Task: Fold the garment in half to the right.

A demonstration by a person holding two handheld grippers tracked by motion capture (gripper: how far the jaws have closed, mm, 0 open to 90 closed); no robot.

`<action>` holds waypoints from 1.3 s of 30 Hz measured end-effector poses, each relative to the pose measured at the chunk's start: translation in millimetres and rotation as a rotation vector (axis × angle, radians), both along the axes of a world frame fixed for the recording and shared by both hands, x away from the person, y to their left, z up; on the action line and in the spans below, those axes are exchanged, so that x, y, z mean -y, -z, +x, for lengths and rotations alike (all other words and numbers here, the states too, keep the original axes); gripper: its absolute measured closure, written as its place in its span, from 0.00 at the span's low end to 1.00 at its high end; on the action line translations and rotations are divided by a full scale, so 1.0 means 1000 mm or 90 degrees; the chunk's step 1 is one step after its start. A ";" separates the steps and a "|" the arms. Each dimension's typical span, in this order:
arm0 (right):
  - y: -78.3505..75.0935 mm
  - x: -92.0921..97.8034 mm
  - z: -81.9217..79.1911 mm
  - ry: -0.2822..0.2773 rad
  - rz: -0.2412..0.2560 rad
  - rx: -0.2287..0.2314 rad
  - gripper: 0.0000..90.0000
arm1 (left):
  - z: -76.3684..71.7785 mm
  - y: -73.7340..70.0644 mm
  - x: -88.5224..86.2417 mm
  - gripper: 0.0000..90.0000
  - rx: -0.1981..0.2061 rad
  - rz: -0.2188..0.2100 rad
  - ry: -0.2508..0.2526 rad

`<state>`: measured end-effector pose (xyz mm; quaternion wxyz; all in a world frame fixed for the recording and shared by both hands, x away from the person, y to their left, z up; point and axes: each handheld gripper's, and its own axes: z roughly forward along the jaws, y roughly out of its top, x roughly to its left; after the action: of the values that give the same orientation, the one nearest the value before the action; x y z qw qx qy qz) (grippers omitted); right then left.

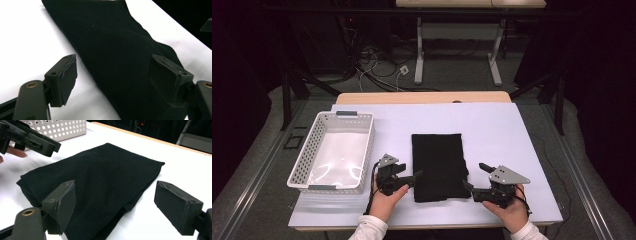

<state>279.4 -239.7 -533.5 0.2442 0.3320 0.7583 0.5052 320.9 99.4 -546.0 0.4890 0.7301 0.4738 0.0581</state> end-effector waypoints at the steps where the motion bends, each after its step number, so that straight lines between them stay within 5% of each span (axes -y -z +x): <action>1: 0.000 0.000 0.000 0.002 0.000 0.001 0.19 | 0.000 0.000 0.000 0.27 0.001 -0.002 0.000; 10: 0.001 0.001 0.001 0.004 0.000 0.005 0.20 | -0.005 0.009 0.001 0.32 -0.027 -0.001 -0.003; 30: 0.002 0.003 0.002 0.004 -0.001 0.000 0.21 | -0.012 0.018 0.018 0.48 -0.070 0.052 0.020; 39: 0.003 0.002 0.003 0.003 -0.002 -0.006 0.21 | -0.015 0.019 0.027 0.50 -0.069 0.049 0.021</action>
<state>282.4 -241.5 -536.4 0.2421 0.3356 0.7593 0.5022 306.3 72.2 -565.3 0.4352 0.7581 0.4849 0.0282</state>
